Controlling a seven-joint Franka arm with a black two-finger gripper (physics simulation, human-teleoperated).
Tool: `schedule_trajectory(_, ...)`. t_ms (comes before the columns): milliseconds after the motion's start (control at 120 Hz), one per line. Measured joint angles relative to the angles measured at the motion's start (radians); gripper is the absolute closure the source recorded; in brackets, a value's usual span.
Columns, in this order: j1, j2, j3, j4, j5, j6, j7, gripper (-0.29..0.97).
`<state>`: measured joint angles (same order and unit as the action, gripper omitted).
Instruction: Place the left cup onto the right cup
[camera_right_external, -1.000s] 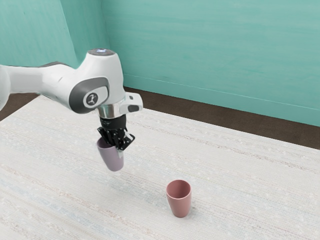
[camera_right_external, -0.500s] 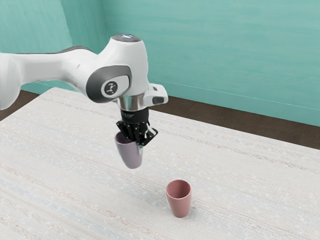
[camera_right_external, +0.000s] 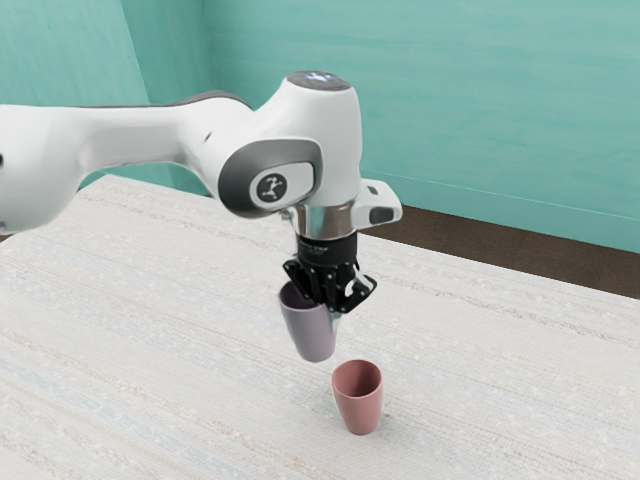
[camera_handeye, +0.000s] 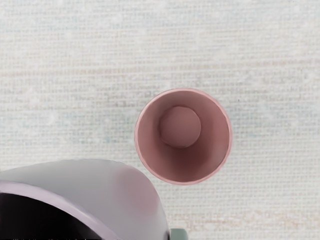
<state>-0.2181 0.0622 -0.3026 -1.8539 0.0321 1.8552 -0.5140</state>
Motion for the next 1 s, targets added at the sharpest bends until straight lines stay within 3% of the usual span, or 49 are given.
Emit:
schedule_trajectory(383,-0.002,0.107,-0.005,0.094,0.000,-0.005,-0.090,0.79)
schedule_trajectory(1000,-0.018,0.186,-0.006,0.133,0.015,0.032,-0.156,0.79)
